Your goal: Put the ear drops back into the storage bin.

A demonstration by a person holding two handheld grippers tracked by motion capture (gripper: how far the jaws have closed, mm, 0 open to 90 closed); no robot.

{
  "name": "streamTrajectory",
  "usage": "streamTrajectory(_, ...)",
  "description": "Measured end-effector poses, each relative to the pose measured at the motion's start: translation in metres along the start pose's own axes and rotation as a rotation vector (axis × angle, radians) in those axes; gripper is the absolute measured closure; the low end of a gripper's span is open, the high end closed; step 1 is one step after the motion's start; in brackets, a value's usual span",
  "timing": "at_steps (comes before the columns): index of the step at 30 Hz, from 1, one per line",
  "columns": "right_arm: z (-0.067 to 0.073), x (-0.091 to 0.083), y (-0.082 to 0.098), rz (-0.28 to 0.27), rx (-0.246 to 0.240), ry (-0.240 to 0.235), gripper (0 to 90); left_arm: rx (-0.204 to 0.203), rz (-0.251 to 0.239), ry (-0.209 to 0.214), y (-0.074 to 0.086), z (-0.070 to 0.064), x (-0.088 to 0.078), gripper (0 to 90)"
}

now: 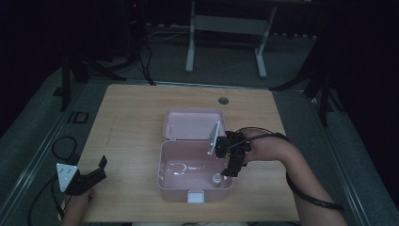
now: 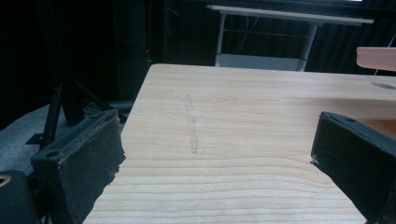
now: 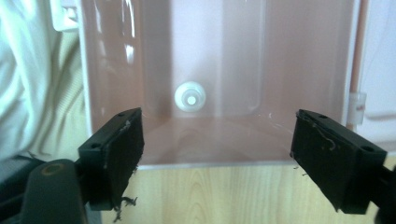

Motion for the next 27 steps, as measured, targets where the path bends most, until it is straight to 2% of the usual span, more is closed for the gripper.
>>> streamTrajectory(7,-0.006,-0.006,0.019,-0.028,0.058,0.022,14.4,0.001,-0.003,-0.001,0.0,0.0,0.0,2.4)
streamTrajectory(8,-0.009,-0.009,0.026,-0.053,0.089,0.03,14.4,0.0,-0.003,-0.001,0.0,0.0,0.0,2.4)
streamTrajectory(9,-0.009,-0.009,0.026,-0.053,0.089,0.03,14.4,-0.001,-0.003,-0.001,0.0,0.0,0.0,2.4)
streamTrajectory(10,-0.011,-0.01,0.034,-0.07,0.111,0.042,14.3,-0.001,-0.003,-0.001,0.0,0.0,0.0,2.4)
streamTrajectory(15,-0.012,-0.006,0.052,-0.073,0.151,0.057,14.2,0.001,-0.006,-0.001,0.0,0.0,-0.001,2.4)
streamTrajectory(17,-0.013,0.001,0.065,-0.09,0.196,0.068,14.0,0.002,-0.004,0.0,0.0,0.0,-0.001,2.4)
streamTrajectory(19,-0.013,0.004,0.069,-0.091,0.207,0.065,14.0,0.001,-0.004,-0.001,0.0,0.0,-0.001,2.4)
streamTrajectory(22,-0.013,0.02,0.087,-0.082,0.238,0.072,14.1,0.001,-0.003,-0.001,0.0,0.0,-0.001,2.4)
streamTrajectory(25,-0.01,0.029,0.097,-0.108,0.278,0.045,14.2,0.001,-0.004,-0.002,0.0,0.0,-0.001,2.4)
streamTrajectory(27,-0.011,0.032,0.1,-0.127,0.29,0.056,14.3,0.0,-0.004,-0.003,0.0,0.0,-0.001,2.3)
Point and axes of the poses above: each handheld gripper's, and its own axes: x roughly forward along the jaws, y roughly out of its underside, z roughly to its left, the point moved 8 cm from there along x, roughly forward along the jaws, and after that the axes turned 7 degrees about y, right-handed, at the moved point
